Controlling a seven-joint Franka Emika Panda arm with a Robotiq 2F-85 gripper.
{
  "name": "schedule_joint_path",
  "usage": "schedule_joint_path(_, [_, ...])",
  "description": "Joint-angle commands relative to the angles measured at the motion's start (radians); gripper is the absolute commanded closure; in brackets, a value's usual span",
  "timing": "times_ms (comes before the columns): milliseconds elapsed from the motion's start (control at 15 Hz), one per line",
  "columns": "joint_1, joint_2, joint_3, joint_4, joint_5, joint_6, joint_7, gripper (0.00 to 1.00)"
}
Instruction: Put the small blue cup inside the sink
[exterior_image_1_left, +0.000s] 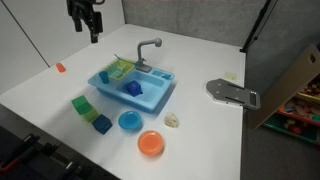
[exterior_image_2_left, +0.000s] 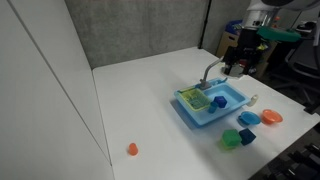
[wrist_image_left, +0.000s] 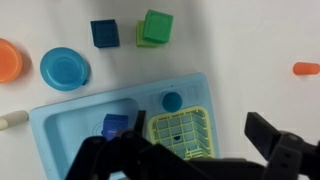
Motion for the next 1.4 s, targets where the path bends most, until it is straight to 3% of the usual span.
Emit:
schedule_joint_path(0, [0.010, 0.124, 0.005, 0.107, -0.014, -0.027, 0.036, 0.00])
schedule_joint_path(733, [0.045, 0.363, -0.004, 0.244, -0.006, -0.056, 0.155, 0.00])
schedule_joint_path(1333, [0.049, 0.448, -0.015, 0.303, 0.008, -0.046, 0.240, 0.00])
